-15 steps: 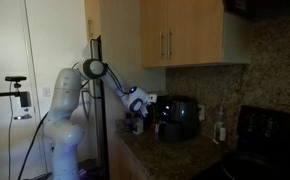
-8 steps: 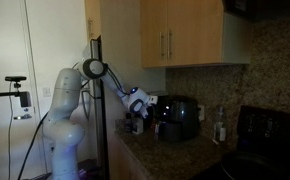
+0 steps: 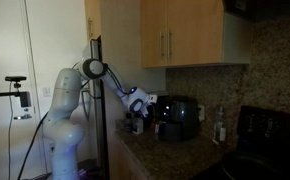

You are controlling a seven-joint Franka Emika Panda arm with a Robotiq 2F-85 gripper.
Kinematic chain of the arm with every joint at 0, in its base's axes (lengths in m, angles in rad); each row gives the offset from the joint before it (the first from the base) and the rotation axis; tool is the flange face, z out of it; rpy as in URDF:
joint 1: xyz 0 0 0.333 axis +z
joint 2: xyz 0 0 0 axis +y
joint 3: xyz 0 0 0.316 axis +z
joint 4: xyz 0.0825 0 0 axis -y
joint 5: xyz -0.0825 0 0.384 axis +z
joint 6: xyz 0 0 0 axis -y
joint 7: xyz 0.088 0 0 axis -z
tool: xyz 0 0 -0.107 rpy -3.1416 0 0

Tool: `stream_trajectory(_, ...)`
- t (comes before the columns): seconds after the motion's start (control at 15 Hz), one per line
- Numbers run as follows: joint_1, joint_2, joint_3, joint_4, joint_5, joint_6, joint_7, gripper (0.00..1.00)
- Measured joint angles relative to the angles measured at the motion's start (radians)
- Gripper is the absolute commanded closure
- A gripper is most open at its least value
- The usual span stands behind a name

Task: Turn off the air fryer

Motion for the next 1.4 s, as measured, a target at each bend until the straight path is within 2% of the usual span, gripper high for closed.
stream_trajectory(0.27, 0.025, 0.008, -0.026, 0.006, 0.003, 0.002, 0.023, 0.0)
stream_trajectory(0.8, 0.031, 0.014, -0.035, 0.018, 0.001, 0.001, 0.144, 0.0)
stream_trajectory(0.93, 0.028, 0.007, -0.039, 0.017, -0.011, -0.069, 0.135, 0.0)
stream_trajectory(1.07, 0.021, -0.033, -0.055, 0.014, -0.049, -0.208, 0.105, 0.0)
stream_trajectory(1.2, 0.037, -0.106, -0.125, 0.001, -0.12, -0.313, 0.073, 0.0)
stream_trajectory(1.4, 0.044, -0.249, -0.229, -0.039, -0.318, -0.385, 0.065, 0.0)
